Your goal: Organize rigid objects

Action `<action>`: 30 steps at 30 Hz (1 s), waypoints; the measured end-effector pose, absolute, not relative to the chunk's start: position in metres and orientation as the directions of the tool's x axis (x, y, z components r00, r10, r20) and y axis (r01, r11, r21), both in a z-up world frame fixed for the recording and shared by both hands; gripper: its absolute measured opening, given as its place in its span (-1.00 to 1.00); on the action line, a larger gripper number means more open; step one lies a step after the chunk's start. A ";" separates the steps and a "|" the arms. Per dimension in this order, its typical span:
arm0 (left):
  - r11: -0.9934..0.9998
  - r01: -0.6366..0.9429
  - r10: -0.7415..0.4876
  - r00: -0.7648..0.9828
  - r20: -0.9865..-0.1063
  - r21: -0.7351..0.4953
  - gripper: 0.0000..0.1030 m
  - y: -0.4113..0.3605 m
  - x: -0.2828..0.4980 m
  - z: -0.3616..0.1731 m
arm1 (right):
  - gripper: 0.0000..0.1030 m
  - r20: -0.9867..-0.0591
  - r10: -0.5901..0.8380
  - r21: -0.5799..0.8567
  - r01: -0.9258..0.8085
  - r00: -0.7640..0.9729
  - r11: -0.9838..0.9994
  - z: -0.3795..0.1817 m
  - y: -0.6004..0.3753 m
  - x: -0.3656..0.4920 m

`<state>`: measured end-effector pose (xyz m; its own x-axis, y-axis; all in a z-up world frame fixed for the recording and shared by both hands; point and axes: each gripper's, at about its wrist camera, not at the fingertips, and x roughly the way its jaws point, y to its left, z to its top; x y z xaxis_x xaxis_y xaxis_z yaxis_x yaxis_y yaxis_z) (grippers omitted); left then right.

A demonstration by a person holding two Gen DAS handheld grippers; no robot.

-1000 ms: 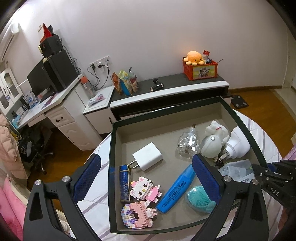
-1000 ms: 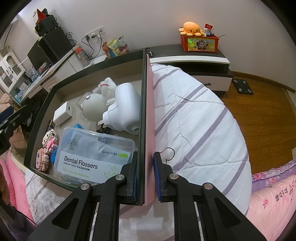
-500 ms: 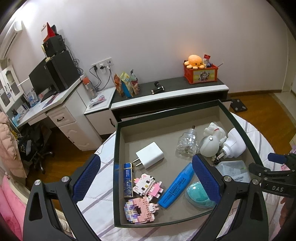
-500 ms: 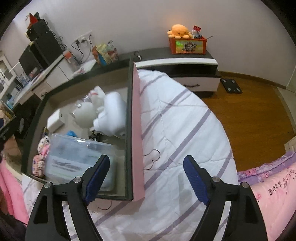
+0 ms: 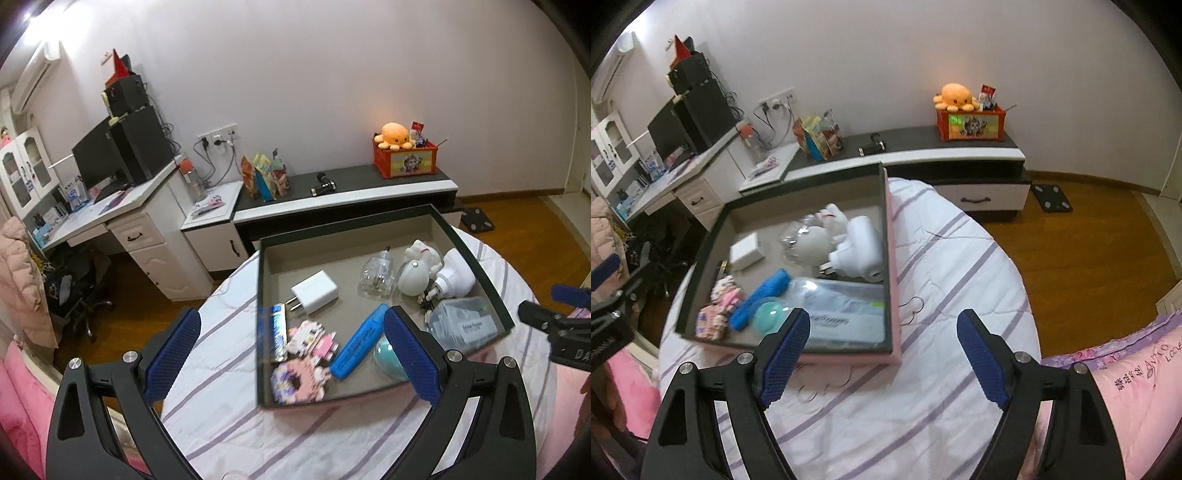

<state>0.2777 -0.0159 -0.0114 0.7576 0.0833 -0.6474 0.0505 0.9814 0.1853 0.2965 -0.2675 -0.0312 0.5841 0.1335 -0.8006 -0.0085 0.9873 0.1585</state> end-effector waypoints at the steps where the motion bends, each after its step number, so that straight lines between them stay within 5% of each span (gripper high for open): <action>1: 0.982 0.045 0.085 0.760 -0.644 0.183 0.95 -0.013 0.271 -0.009 | 0.62 -0.793 0.135 0.159 -0.013 0.594 0.987 -0.026 -0.266 0.289; 12: 0.991 0.016 0.069 0.781 -0.621 0.129 0.99 0.012 0.182 0.000 | 0.62 -0.729 0.126 0.116 -0.060 0.673 0.991 0.017 -0.241 0.205; 30: 0.997 0.071 -0.049 0.840 -0.541 0.020 0.99 0.006 0.093 -0.003 | 0.63 -0.696 0.096 0.073 -0.063 0.712 0.995 0.013 -0.226 0.111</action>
